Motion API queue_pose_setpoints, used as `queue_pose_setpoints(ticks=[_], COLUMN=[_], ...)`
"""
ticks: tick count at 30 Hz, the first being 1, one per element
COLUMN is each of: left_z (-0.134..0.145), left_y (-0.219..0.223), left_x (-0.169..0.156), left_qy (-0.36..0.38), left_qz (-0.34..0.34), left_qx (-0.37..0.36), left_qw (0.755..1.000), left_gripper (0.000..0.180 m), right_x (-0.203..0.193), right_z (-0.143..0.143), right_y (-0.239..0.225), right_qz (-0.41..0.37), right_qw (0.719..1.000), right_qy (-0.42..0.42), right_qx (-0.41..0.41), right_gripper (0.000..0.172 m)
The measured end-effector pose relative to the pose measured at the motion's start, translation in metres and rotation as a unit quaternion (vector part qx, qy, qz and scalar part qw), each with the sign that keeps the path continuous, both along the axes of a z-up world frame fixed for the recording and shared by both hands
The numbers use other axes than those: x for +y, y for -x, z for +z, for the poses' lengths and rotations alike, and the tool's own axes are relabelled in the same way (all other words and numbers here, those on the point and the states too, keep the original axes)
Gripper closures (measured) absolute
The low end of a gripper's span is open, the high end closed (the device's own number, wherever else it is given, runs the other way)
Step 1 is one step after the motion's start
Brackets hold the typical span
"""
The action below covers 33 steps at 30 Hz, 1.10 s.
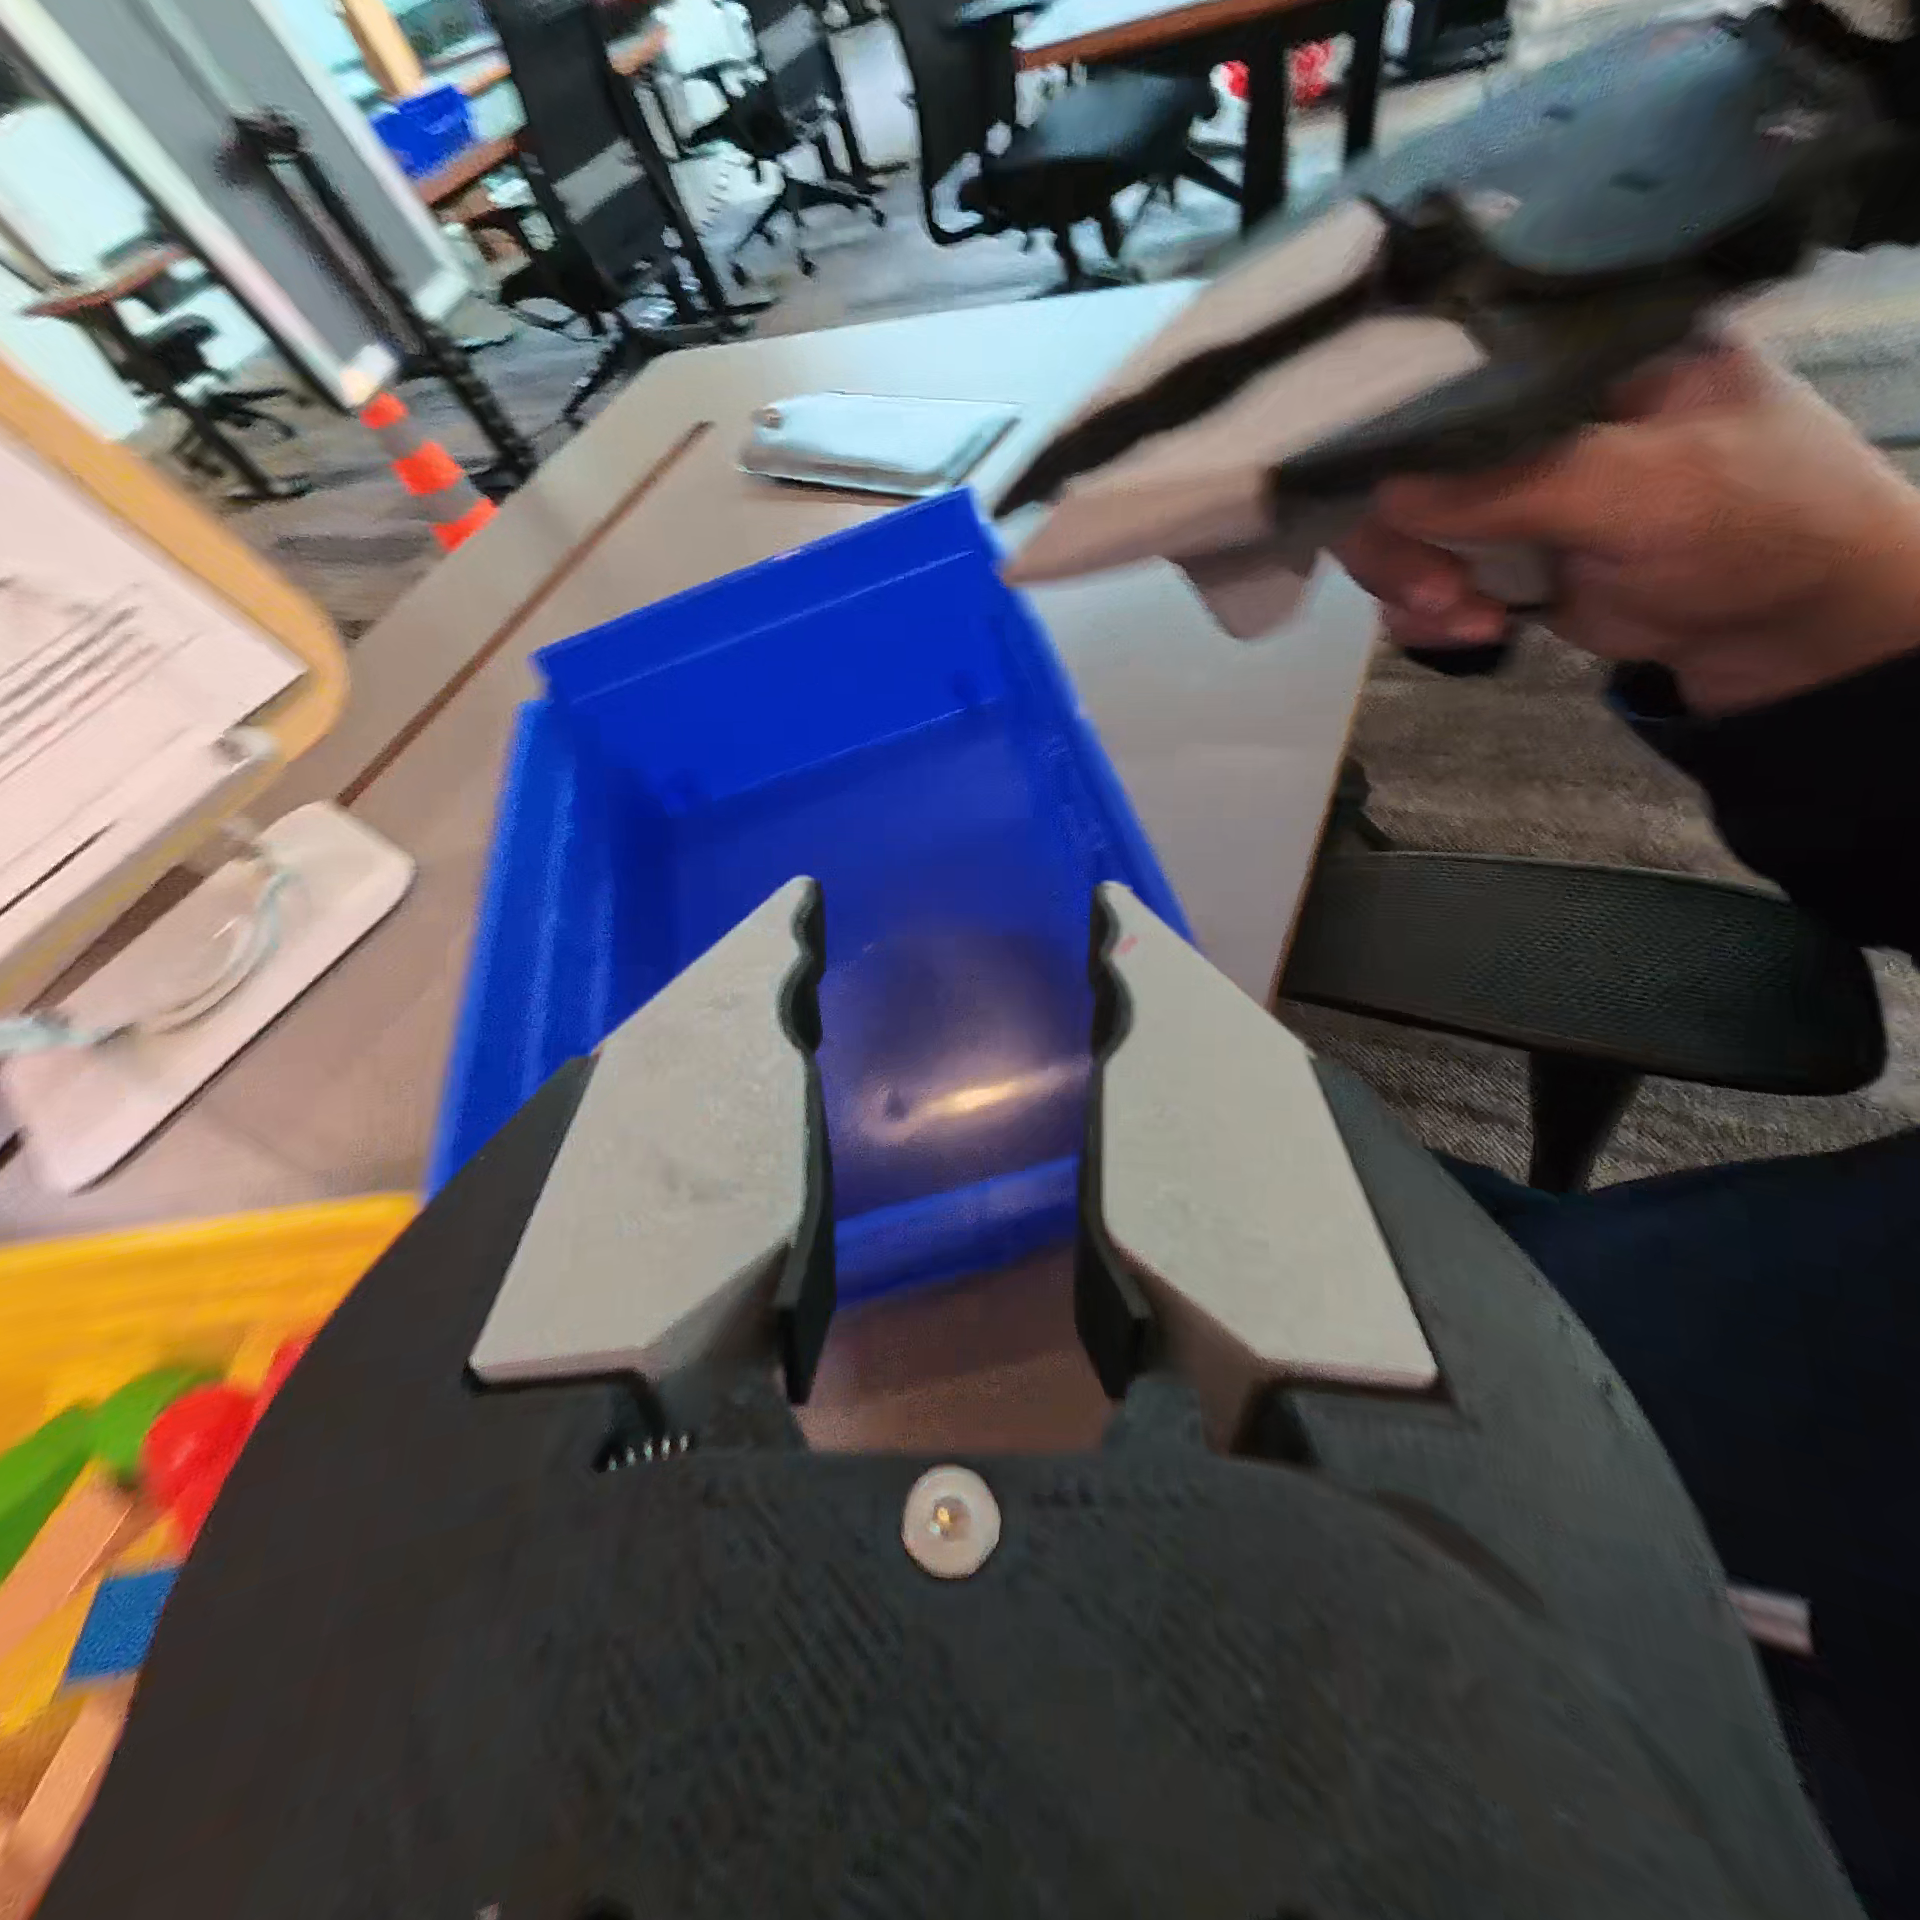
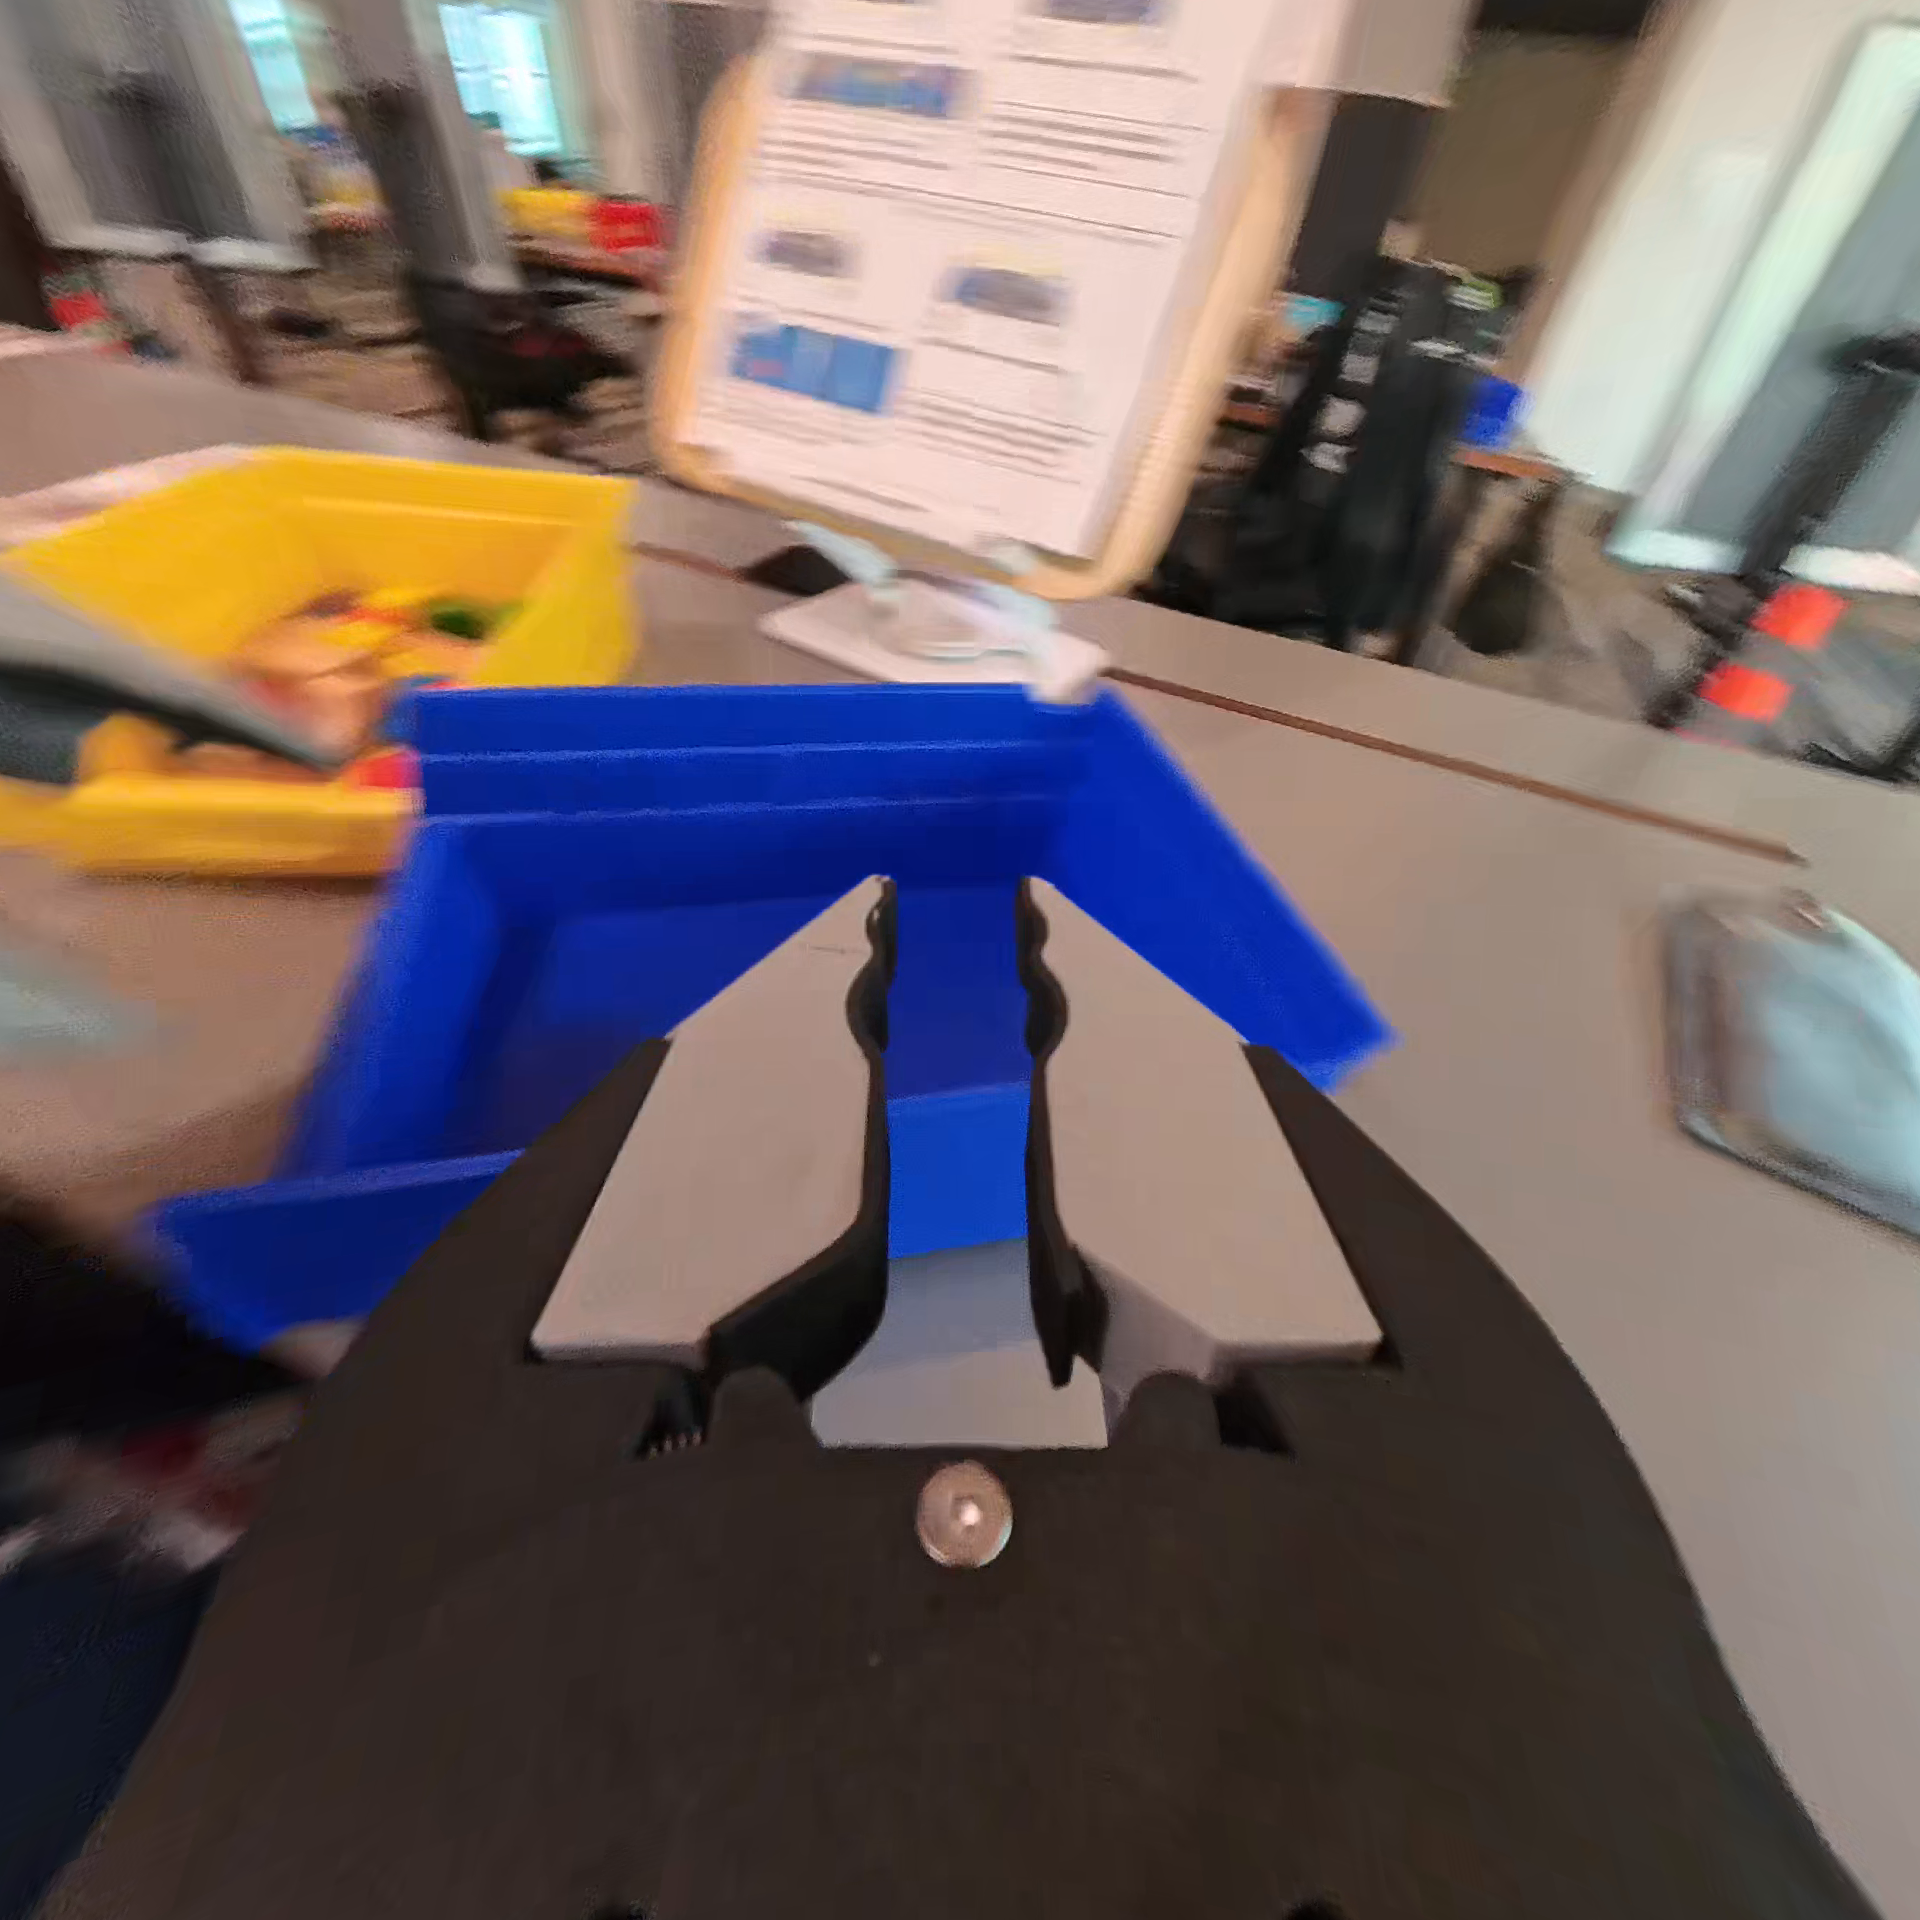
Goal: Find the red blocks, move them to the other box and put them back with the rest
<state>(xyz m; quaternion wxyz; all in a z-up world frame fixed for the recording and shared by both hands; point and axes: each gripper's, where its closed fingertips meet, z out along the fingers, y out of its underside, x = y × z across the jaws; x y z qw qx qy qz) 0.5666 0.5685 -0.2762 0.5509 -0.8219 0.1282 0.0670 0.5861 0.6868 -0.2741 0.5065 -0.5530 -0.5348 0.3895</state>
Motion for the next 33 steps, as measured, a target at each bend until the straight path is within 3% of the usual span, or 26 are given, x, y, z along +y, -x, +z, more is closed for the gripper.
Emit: queue_pose_setpoints(ticks=[1,3,5,7,8,10,12,17,20,21,24,27,30,33], left_z=[0.004,-0.004,-0.030,-0.063,-0.078,-0.100,-0.108,-0.100,-0.085,-0.078,-0.060,-0.039,-0.066,-0.112], left_y=[0.015,0.049,0.088,0.130,0.148,0.175,0.183,0.214,0.249,0.255,0.234,0.189,0.182,0.190], left_x=[-0.014,-0.040,-0.067,-0.095,-0.108,-0.130,-0.140,-0.165,-0.197,-0.204,-0.200,-0.172,-0.154,-0.150], left_qy=[-0.008,0.002,0.037,0.081,0.100,0.123,0.123,0.115,0.103,0.088,0.042,0.000,0.068,0.169], left_qz=[0.022,0.068,0.127,0.189,0.212,0.246,0.239,0.286,0.353,0.367,0.331,0.255,0.246,0.239], left_qx=[-0.005,-0.014,-0.011,0.009,0.017,0.025,0.003,0.014,0.057,0.049,-0.044,-0.061,-0.007,-0.010], left_qw=[1.000,0.998,0.991,0.979,0.972,0.961,0.963,0.951,0.928,0.925,0.942,0.965,0.967,0.956], left_gripper=[0.135,0.136,0.136,0.135,0.135,0.124,0.149,0.147,0.177,0.178,0.127,0.106,0.112,0.123], right_x=[-0.032,-0.095,-0.127,-0.126,-0.123,-0.113,-0.090,0.033,0.086,0.093,0.079,0.033,-0.006,-0.009], right_z=[0.000,-0.014,-0.041,-0.063,-0.069,-0.072,-0.074,-0.074,-0.075,-0.074,-0.060,-0.056,-0.063,-0.075], right_y=[0.002,0.007,0.013,0.021,0.022,0.020,0.015,-0.005,-0.019,-0.020,-0.005,0.020,0.042,0.059], right_qz=[0.046,0.139,0.166,0.137,0.129,0.118,0.095,-0.059,-0.135,-0.149,-0.121,-0.023,0.054,0.037], right_qw=[0.999,0.989,0.979,0.973,0.970,0.969,0.965,0.946,0.943,0.946,0.969,0.986,0.986,0.986], right_qy=[-0.004,-0.003,-0.037,-0.101,-0.119,-0.124,-0.135,-0.179,-0.132,-0.114,-0.089,-0.038,0.002,0.008], right_qx=[-0.009,-0.048,-0.110,-0.153,-0.165,-0.180,-0.204,-0.265,-0.274,-0.265,-0.195,-0.161,-0.160,-0.164], right_gripper=[0.153,0.154,0.154,0.153,0.143,0.144,0.147,0.154,0.152,0.150,0.148,0.143,0.135,0.153])
